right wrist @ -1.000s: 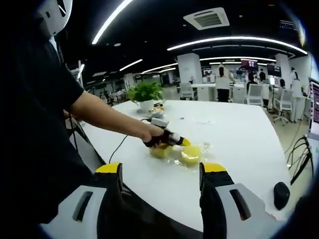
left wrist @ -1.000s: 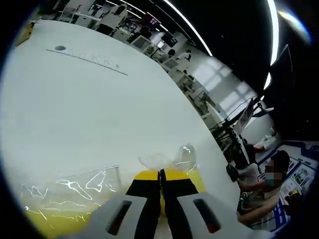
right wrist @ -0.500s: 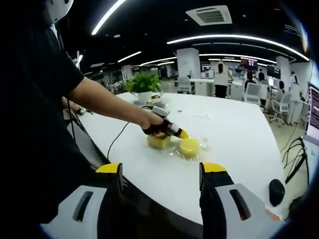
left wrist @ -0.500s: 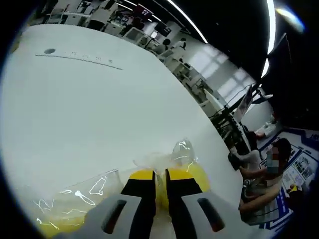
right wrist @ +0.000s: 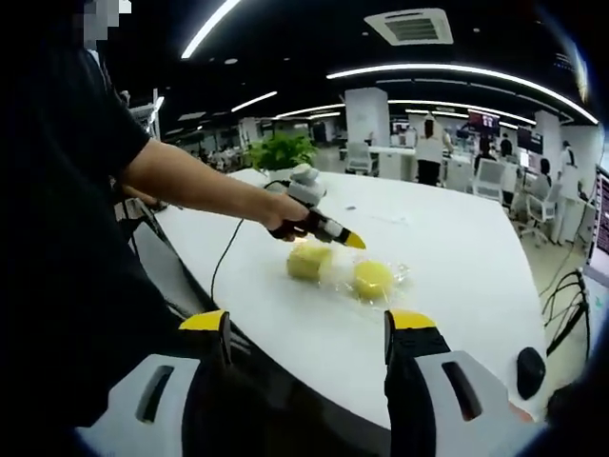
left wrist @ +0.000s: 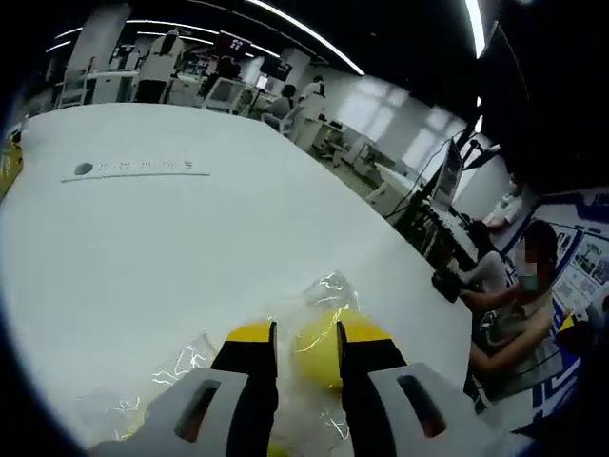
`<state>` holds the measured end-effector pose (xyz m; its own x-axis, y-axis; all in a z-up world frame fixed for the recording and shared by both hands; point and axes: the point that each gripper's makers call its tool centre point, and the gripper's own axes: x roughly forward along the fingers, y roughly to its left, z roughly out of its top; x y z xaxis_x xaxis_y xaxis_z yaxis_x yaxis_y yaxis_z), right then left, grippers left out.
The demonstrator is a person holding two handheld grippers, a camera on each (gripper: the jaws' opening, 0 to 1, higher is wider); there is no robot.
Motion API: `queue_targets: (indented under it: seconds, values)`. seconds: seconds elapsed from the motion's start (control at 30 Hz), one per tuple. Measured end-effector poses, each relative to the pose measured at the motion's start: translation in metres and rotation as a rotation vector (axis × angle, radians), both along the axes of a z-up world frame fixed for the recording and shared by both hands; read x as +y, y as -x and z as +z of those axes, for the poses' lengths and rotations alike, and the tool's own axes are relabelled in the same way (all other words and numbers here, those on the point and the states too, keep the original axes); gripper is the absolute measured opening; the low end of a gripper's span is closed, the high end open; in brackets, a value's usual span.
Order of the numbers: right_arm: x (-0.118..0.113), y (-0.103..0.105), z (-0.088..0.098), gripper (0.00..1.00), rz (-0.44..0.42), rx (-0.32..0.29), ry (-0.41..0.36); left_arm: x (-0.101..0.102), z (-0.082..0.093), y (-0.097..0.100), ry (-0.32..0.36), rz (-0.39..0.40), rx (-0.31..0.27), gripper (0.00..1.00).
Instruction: Compare the silicone blocks by pressing each to a similar depth, holding the contact briefly, and releasing to observe deformation and rebound differences across the visible hardness samples.
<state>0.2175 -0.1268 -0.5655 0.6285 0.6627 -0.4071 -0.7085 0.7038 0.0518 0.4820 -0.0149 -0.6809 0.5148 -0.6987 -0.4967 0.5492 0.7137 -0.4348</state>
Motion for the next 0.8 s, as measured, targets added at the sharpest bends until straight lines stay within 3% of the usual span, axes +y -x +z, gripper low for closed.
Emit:
queue_targets:
  seconds: [0.27,0.43,0.53,0.6,0.7,0.8]
  values:
    - [0.004,-0.012,0.006,0.59,-0.003,-0.04,0.006,0.041,0.029,0.01,-0.002,0.019,-0.064,0.34]
    - [0.014,-0.024,0.009,0.6,0.023,-0.038,-0.012,0.077,0.063,0.017,-0.058,-0.006,-0.219,0.45]
    - [0.019,-0.03,0.008,0.6,0.052,-0.048,0.026,0.093,0.064,0.027,-0.083,-0.019,-0.223,0.53]
    - [0.014,-0.037,0.007,0.6,0.056,-0.056,0.072,0.101,0.074,0.034,-0.055,-0.013,-0.246,0.62]
    - [0.005,-0.047,0.013,0.61,0.037,-0.069,0.072,0.104,0.096,0.046,0.083,0.019,-0.243,0.73]
    - [0.002,-0.055,0.019,0.62,0.022,-0.075,0.052,0.108,0.12,0.058,0.127,0.012,-0.326,0.81]
